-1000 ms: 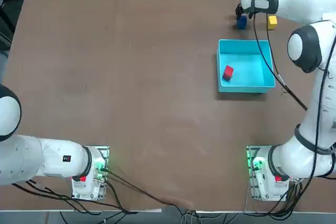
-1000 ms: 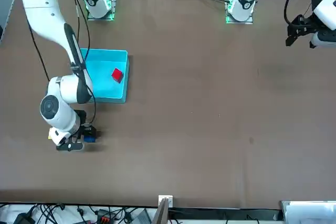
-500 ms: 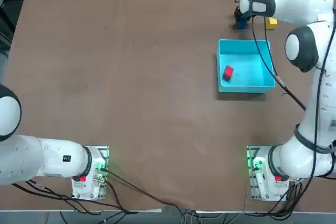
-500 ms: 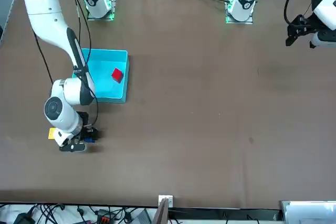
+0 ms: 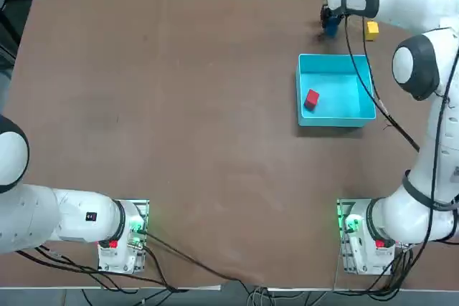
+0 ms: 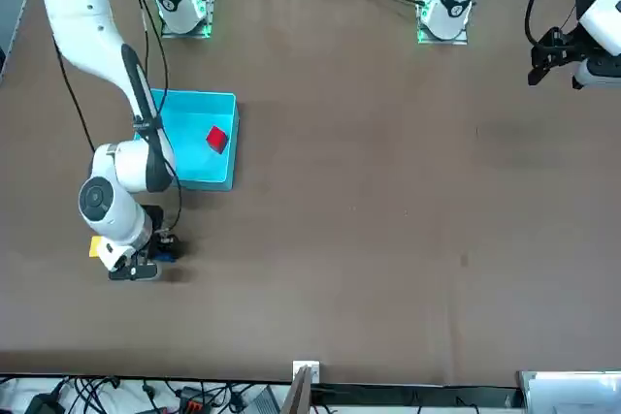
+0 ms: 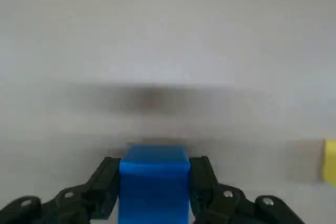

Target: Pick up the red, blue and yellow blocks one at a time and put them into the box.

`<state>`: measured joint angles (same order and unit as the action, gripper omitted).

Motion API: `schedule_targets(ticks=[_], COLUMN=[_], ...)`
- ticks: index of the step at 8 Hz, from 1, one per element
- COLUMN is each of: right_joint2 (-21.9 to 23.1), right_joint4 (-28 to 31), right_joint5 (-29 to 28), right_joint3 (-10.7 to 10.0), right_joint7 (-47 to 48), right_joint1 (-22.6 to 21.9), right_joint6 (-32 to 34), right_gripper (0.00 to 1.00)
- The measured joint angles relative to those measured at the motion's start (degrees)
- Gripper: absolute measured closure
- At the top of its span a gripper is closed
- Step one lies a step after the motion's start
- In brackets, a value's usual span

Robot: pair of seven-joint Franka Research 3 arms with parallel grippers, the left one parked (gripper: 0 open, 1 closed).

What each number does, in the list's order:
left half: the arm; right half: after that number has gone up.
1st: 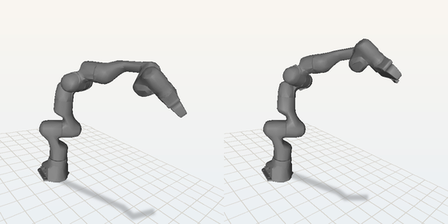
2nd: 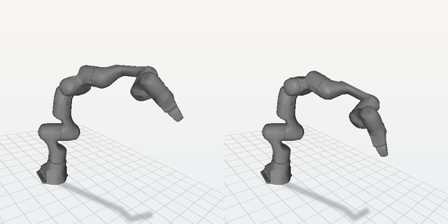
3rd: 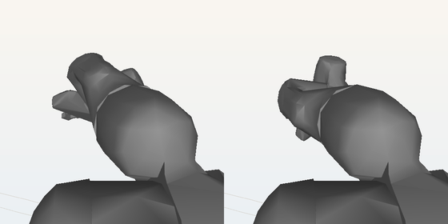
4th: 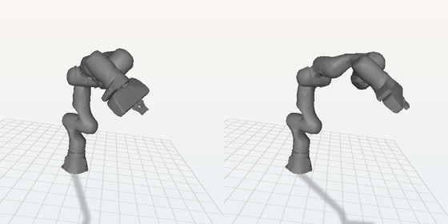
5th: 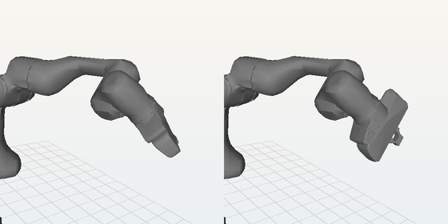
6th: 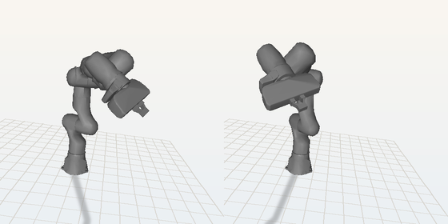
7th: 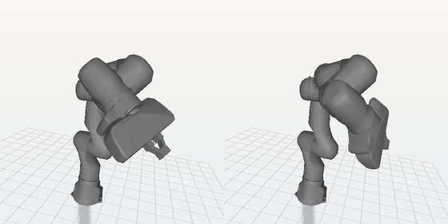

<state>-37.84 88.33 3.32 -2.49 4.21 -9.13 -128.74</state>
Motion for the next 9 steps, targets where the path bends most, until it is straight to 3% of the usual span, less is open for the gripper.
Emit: schedule_targets(ticks=[2,4,6,9], right_joint2=[8.91,17.64,23.51,29.06], right_joint4=[1.76,9.83,21.55,38.9], right_joint5=[-0.07,-0.12,-0.11,-0.12], right_joint3=[0.31,0.52,0.59,0.59], right_joint7=[3.24,9.17,11.96,12.42], right_joint1=[-1.7,-4.88,-7.55,-8.14], right_joint6=[9.88,11.99,7.36,-8.34], right_gripper=[0.3,0.3,0.3,0.3])
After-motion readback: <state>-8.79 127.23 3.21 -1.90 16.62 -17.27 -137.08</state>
